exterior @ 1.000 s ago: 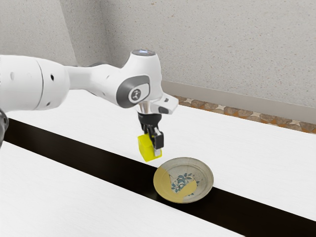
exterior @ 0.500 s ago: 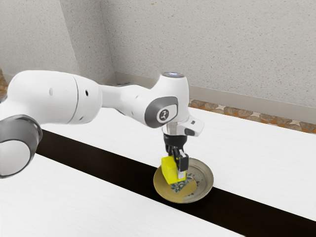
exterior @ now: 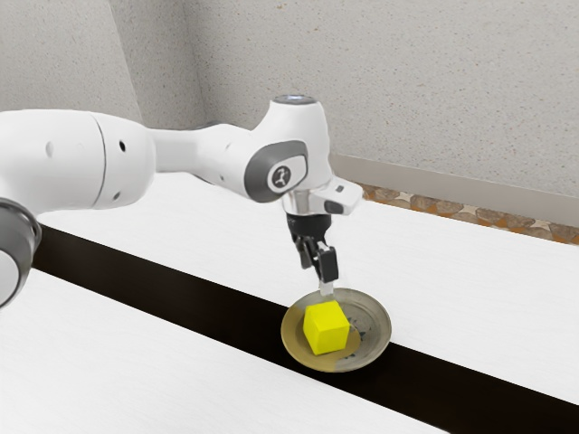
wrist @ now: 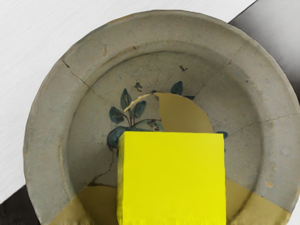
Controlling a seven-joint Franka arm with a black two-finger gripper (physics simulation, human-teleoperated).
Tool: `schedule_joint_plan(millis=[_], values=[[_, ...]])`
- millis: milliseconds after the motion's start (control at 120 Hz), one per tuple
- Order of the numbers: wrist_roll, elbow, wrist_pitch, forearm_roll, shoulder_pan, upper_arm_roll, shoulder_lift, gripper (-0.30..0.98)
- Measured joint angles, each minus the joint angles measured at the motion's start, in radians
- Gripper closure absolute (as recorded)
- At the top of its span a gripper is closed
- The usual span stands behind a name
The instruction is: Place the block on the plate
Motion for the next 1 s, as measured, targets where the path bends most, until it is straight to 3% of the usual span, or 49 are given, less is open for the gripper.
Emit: schedule_joint_plan(millis=[183, 433, 725, 1000], values=[[0.000, 0.004, -0.080, 0.009, 0.042, 0.113, -0.046, 0.01], [-0.011, 0.003, -0.135, 0.071, 0.190, 0.121, -0.168, 0.00], [-0.030, 0.001, -0.161, 0.122, 0.212, 0.133, -0.272, 0.00], [-0.042, 0.001, -0.176, 0.129, 0.210, 0.133, -0.282, 0.00]])
